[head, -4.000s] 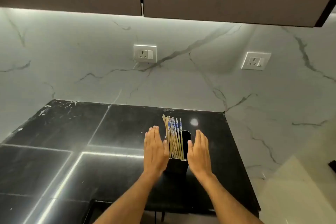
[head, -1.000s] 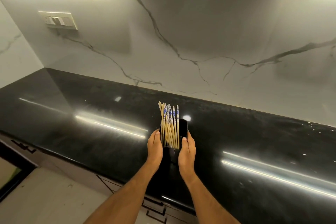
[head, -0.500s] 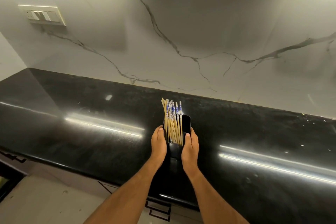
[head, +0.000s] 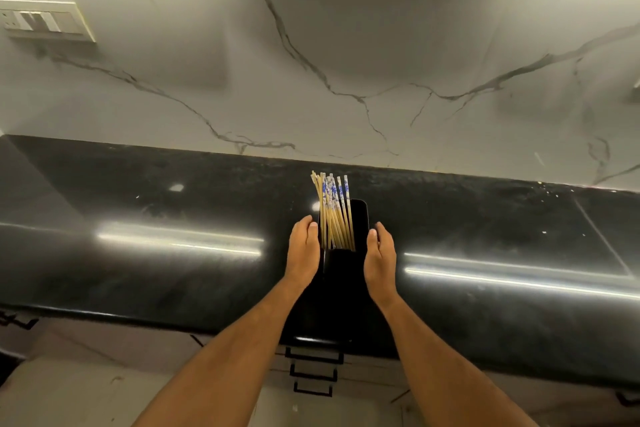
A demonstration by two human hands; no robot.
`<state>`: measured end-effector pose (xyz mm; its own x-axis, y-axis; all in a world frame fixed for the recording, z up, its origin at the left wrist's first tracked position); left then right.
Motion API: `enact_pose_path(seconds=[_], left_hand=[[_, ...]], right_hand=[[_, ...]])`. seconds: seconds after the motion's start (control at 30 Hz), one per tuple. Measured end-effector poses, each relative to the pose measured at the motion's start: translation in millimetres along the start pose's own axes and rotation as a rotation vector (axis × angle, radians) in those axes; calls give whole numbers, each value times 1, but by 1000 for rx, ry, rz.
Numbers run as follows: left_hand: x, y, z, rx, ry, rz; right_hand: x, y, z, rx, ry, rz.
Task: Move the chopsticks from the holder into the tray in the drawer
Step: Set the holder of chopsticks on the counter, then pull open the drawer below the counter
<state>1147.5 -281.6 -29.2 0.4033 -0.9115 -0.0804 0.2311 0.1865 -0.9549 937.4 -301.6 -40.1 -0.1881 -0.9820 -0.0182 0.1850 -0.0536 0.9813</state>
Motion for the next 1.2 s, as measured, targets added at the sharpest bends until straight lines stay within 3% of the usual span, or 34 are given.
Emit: enact_pose_path(seconds=[0.23,0.53,0.83,1.1,1.2], left_hand=[[-51,4,22,487,130,-320],[-137,31,40,810,142,-654],[-226,92,48,891,204,-664],[-224,166,26,978,367,-373],[-201,179,6,993,381,-356]], right_hand=[[-61,-10,19,-276,12,110],[-168,-17,16,-803,87,437],[-244,-85,5,-1011,301,489],[-234,-147,-15,-1088,468,347],[-220,-167,-33,-1115,552,272]])
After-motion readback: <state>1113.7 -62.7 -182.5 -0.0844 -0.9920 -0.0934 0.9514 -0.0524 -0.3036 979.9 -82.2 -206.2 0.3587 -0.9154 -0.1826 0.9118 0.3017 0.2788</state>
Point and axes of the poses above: each hand's wrist, its own x-axis towards the middle knuckle, its own z-axis out of the back of the hand, y = z × x, the point moved 10 cm from there along x, towards the middle knuckle
